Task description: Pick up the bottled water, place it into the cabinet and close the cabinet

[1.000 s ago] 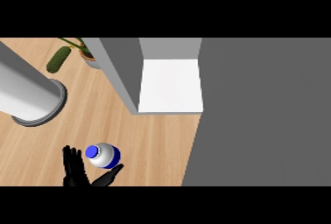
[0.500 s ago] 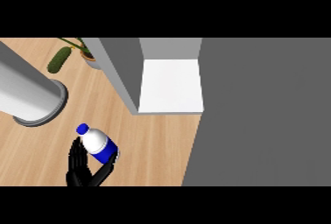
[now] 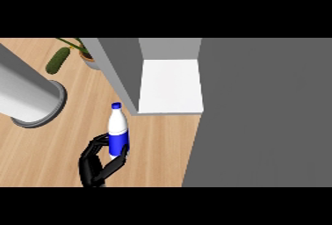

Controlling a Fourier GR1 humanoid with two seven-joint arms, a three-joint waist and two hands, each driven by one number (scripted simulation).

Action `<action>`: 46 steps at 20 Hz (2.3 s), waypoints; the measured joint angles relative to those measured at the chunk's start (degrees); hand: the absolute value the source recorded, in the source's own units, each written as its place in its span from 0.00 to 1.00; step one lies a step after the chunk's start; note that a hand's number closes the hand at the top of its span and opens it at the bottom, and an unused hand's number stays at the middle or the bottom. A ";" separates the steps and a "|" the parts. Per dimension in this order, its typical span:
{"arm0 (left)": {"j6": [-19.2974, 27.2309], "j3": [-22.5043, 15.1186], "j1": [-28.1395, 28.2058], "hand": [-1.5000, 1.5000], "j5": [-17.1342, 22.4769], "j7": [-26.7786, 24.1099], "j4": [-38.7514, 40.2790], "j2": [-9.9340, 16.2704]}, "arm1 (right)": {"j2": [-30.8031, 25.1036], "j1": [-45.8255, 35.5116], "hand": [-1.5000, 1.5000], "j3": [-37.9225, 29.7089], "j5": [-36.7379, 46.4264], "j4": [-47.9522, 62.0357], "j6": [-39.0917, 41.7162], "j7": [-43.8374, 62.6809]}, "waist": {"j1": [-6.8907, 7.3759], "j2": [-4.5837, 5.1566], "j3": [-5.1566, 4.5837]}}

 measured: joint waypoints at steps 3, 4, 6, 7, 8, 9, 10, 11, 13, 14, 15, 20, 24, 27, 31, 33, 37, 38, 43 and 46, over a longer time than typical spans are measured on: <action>4.47 -1.52 -0.44 1.00 -2.18 -0.63 -1.12 0.04 | -0.24 -0.59 0.00 -0.69 -0.20 0.13 -0.11 0.22 | 0.21 0.00 -0.02; 5.34 -1.76 -1.66 1.00 -3.11 -0.38 -0.43 0.22 | -0.22 -0.52 0.00 -0.27 -0.14 0.11 -0.42 0.40 | 0.12 0.03 -0.05; 4.77 -3.26 -3.49 1.00 -5.05 0.91 0.68 2.22 | -0.40 -0.35 0.00 0.07 -0.22 0.22 -0.62 -0.20 | -0.12 0.10 -0.09; 3.79 -4.36 -4.42 1.00 -6.04 1.70 1.38 3.24 | -0.58 -0.36 0.00 0.27 -0.30 0.25 -0.57 -0.26 | -0.37 0.14 -0.11; 2.38 -5.67 -5.31 1.00 -7.02 2.58 1.87 4.17 | -0.75 -0.55 0.00 -0.18 -0.46 0.31 -0.50 -0.48 | -0.57 0.20 -0.12; 0.40 -7.20 -6.13 1.00 -8.10 3.35 2.44 5.24 | -0.72 -0.89 0.00 0.07 -0.53 0.42 -0.53 -0.49 | -0.85 0.23 -0.16; -1.84 -8.39 -7.53 1.00 -8.82 3.69 2.34 5.99 | -0.87 -0.95 0.00 -0.16 -0.66 0.50 -0.48 -0.59 | -1.04 0.22 -0.17; -4.21 -9.28 -9.06 1.00 -9.21 4.22 2.18 6.65 | -0.83 -1.38 0.00 -0.05 -0.67 0.50 -0.65 -0.15 | -1.13 0.17 -0.18; -8.54 -10.70 -11.10 1.00 -9.57 4.91 1.86 7.01 | -0.92 -1.56 0.00 -0.12 -0.71 0.43 -0.96 0.03 | -0.98 0.10 -0.16; -10.03 -11.25 -11.91 1.00 -9.66 5.29 1.47 6.71 | -0.97 -0.89 0.00 0.46 -0.67 0.43 -1.20 -0.48 | -0.87 0.06 -0.14; -11.46 -11.68 -12.58 1.00 -9.64 5.90 1.06 6.44 | -1.02 -0.93 0.00 0.66 -0.62 0.33 -1.40 -0.15 | -0.71 0.04 -0.12; -14.94 -12.56 -15.63 1.00 -8.93 12.30 -4.43 5.35 | -1.80 -0.20 0.00 0.19 -0.77 -0.08 -1.63 -0.09 | 0.01 -0.05 -0.06; -14.10 -13.78 -16.01 1.00 -8.52 18.02 -9.79 2.80 | -2.01 0.51 0.00 0.37 -0.77 -0.06 -2.08 -0.91 | 0.30 -0.08 -0.04; -12.51 -13.52 -17.92 1.00 -8.68 22.11 -12.60 1.53 | -2.06 2.24 0.00 1.72 -0.67 0.05 -2.53 -3.03 | 0.29 -0.07 -0.03; -7.90 -16.28 -19.97 1.00 -7.32 26.85 -16.14 0.38 | -1.35 2.24 0.00 2.72 -0.44 0.52 -3.15 -3.55 | 0.24 -0.02 -0.04; -6.26 -16.18 -21.89 1.00 -7.11 28.97 -16.99 0.11 | -2.50 2.96 0.00 1.95 -0.74 -0.09 -2.83 -3.64 | 0.13 -0.02 -0.04; -1.97 -17.86 -26.82 1.00 -6.11 30.87 -14.21 -0.16 | -3.14 4.75 0.00 2.26 -0.91 -0.20 -2.77 -5.59 | -0.23 0.06 -0.04; -1.16 -17.92 -28.10 1.00 -6.00 31.60 -13.54 -0.20 | -2.97 4.39 0.00 1.99 -0.95 -0.15 -2.85 -5.32 | -0.20 0.07 -0.04; 2.41 -18.56 -33.95 1.00 -4.30 33.10 -8.74 -0.29 | -3.71 4.46 0.00 0.78 -1.37 -0.64 -2.58 -4.93 | -0.46 0.15 -0.05; 4.17 -18.44 -37.42 1.00 -1.41 33.32 -4.76 -0.31 | -4.07 5.23 0.00 0.83 -1.85 -0.45 -2.48 -6.07 | -0.82 0.24 -0.05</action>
